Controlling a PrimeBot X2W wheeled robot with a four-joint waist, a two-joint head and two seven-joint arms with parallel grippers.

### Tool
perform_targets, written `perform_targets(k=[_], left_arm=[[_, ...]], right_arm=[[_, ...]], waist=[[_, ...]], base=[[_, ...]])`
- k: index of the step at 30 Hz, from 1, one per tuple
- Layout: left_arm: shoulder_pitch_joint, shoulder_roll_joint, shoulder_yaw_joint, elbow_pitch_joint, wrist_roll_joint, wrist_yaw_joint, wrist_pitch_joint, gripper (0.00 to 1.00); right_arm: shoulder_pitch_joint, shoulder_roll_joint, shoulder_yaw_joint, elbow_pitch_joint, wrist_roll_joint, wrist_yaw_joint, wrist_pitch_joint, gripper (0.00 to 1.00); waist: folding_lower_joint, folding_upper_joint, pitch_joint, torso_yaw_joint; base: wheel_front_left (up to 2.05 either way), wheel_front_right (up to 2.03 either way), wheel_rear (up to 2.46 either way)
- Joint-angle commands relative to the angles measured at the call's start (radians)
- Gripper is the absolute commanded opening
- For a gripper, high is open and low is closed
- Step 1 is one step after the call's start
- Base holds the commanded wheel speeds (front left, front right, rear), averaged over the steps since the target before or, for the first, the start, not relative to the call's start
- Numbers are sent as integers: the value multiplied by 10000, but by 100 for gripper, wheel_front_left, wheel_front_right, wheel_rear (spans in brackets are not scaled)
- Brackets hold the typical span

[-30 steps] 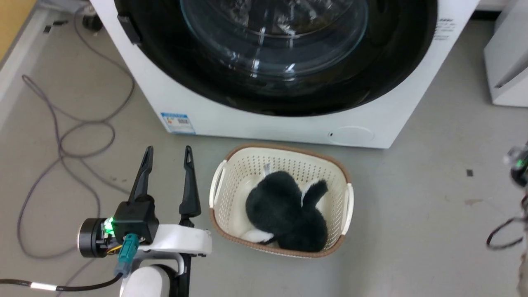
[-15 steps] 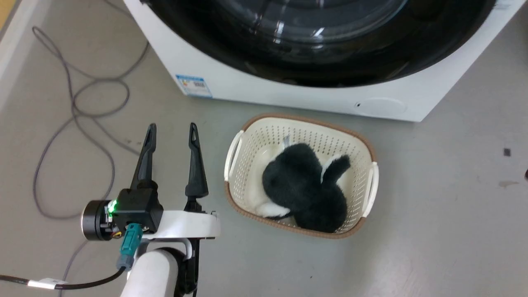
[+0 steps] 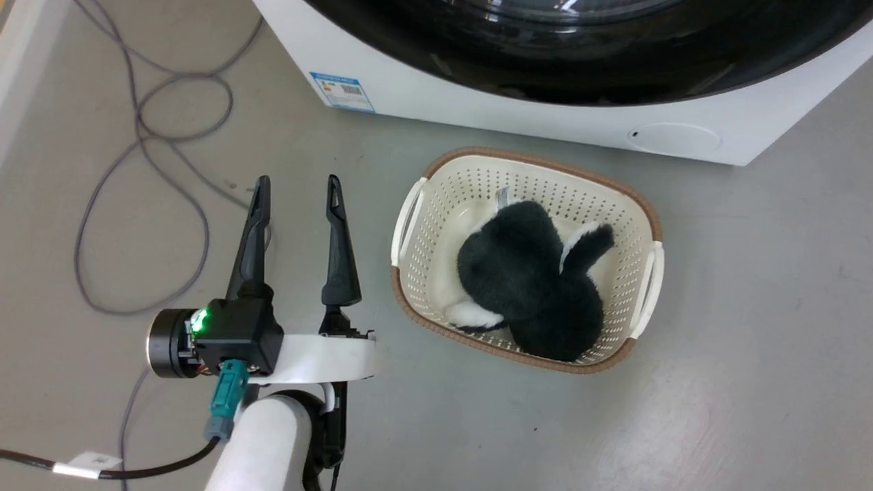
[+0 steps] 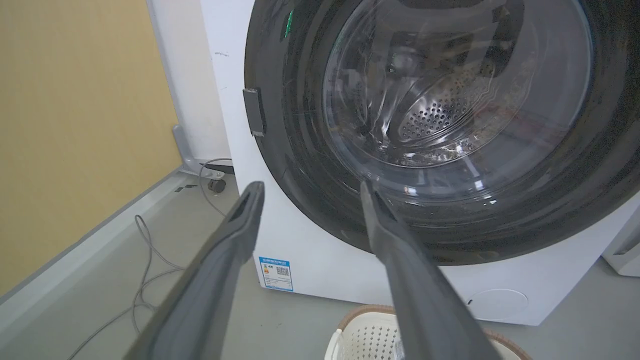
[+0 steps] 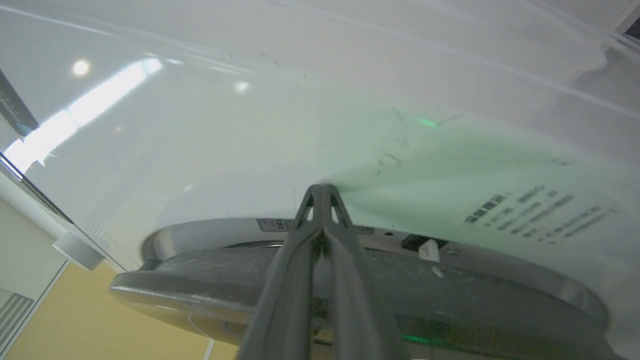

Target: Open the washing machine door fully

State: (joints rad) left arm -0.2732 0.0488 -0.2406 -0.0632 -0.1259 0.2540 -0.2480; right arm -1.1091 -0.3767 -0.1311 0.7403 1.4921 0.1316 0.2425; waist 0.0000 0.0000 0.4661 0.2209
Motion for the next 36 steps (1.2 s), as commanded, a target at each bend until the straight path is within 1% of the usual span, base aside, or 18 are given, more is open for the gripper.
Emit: perform_targets(k=[1,3,7,21,27,36], left_arm=[[-234,14,-65,-46,-65,102,-114,100],[-250,14,-95,-42,-71,140,-137,100],[-232,14,-84,-22,-41,133,-137,100],[-87,14,15,147,42,23,-137,100],[80,14,72,245,78,-34,-137,100],[450,14,246,336,169,-160,-138,100]], right_arm=[[-484,-4,152,139,390,-9,291,0],[-456,-39,266,104,512,-9,574,0],[-308,-75,322,48,461,-9,635,0],[391,-45,1251,-313,218,-9,1922,0],[1031,36,1501,-546,341,-9,2463,0],[2395,219,1904,-1498,587,-9,3316,0]], waist=[[0,0,81,78],[0,0,105,104],[0,0,64,105],[0,0,-434,-52],[0,0,-842,-137],[0,0,-1466,-282]], base=[[0,0,0],[0,0,0],[0,0,0],[0,0,0],[0,0,0],[0,0,0]])
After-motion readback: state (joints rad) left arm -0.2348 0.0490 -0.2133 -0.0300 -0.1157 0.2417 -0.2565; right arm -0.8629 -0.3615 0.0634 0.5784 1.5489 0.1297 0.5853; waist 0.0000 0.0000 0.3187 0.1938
